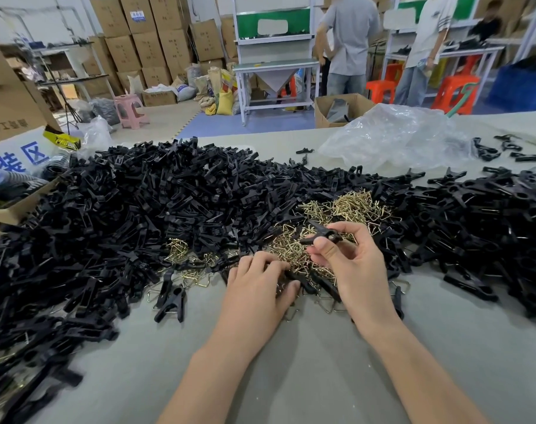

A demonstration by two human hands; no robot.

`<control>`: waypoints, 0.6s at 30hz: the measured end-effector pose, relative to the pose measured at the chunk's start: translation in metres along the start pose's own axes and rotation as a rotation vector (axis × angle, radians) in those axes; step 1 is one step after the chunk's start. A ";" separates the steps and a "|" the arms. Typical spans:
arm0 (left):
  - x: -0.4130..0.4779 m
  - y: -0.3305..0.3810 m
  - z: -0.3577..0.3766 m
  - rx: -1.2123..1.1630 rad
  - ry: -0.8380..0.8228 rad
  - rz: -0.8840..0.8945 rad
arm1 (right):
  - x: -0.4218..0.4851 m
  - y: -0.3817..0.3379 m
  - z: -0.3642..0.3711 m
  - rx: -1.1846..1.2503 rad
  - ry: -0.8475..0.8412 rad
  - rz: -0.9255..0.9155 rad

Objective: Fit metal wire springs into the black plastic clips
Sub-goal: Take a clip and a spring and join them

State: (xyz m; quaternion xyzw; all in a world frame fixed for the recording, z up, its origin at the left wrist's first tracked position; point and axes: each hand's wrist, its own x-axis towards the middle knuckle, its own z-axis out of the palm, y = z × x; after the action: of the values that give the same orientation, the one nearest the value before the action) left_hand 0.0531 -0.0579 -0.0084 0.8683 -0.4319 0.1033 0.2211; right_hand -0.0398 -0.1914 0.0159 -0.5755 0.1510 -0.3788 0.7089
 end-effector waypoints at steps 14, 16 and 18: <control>0.002 -0.013 -0.016 -0.326 0.132 -0.140 | 0.000 -0.001 0.000 -0.006 -0.018 0.013; 0.002 -0.008 -0.022 -0.560 0.228 -0.238 | 0.000 -0.001 0.000 -0.027 -0.073 0.031; 0.004 -0.004 -0.027 -0.790 0.249 -0.334 | -0.001 0.001 0.001 -0.079 -0.146 0.060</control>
State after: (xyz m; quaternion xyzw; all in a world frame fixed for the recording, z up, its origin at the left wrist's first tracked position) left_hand 0.0587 -0.0461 0.0157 0.7558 -0.2623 -0.0029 0.5999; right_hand -0.0400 -0.1898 0.0153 -0.6244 0.1310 -0.3083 0.7056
